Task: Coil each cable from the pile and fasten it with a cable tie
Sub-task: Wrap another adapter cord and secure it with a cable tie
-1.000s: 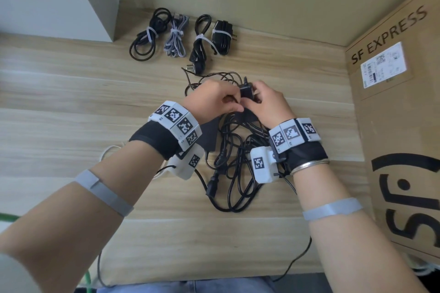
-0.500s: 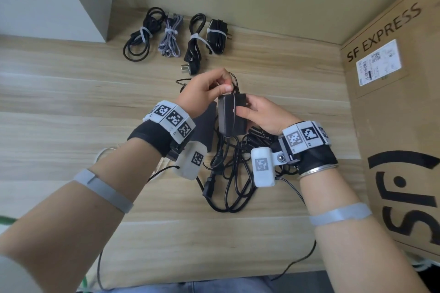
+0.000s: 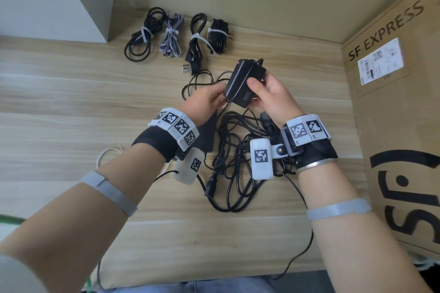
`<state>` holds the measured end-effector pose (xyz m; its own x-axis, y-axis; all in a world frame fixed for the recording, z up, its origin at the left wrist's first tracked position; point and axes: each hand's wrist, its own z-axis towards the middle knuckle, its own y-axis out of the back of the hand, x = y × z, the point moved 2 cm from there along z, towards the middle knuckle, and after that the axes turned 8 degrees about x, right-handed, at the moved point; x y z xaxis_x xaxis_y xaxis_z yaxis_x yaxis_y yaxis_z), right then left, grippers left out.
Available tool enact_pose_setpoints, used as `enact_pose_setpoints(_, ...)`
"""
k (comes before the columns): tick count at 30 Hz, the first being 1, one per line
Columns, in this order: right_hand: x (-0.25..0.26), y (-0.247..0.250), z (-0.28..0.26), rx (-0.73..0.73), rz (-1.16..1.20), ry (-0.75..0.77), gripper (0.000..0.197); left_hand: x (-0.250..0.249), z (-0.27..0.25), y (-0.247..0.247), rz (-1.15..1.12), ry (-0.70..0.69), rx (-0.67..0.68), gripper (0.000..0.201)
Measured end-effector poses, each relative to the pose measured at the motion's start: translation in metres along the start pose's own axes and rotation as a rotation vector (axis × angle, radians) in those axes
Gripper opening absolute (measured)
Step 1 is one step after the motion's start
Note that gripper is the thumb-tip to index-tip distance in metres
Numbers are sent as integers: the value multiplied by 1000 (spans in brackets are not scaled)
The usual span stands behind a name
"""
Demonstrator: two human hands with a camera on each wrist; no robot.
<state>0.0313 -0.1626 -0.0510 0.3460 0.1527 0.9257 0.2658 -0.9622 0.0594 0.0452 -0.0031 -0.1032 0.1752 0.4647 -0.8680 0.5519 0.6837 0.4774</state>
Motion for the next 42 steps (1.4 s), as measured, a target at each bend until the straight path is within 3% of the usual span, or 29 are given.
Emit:
enact_pose_setpoints(6, -7, 9, 5, -258, -87, 24, 23, 1, -4, -4, 130, 91, 158, 21)
enact_pose_setpoints(11, -6, 17, 5, -421, -408, 27, 33, -14, -5, -8, 279, -69, 192, 23)
enact_pose_setpoints(14, -8, 15, 5, -294, -688, -9, 35, -22, -4, 0, 249, -189, 28, 27)
enact_pose_setpoints(20, -11, 1, 2, 37, -792, -96, 38, -27, 4, 9, 163, -234, -103, 29)
enact_pose_setpoints(24, -15, 2, 4, 152, -692, -141, 39, -23, 6, 18, 71, -216, -189, 36)
enact_pose_setpoints(29, -16, 0, 0, 338, -548, -163, 35, -25, 3, 21, -67, -194, -158, 52)
enact_pose_setpoints(35, -15, -5, -6, 435, -296, -146, 27, -14, 6, 17, -339, -131, -88, 22)
enact_pose_setpoints(39, -14, -9, -7, 429, -26, -132, 29, -5, 6, 12, -210, -78, -111, 35)
enact_pose_setpoints(40, -13, -9, -7, 420, 36, -122, 32, -2, 6, 11, -183, -63, -122, 39)
enact_pose_setpoints(42, -9, -7, -8, 387, 132, -98, 56, 0, 4, 7, -199, -42, -127, 41)
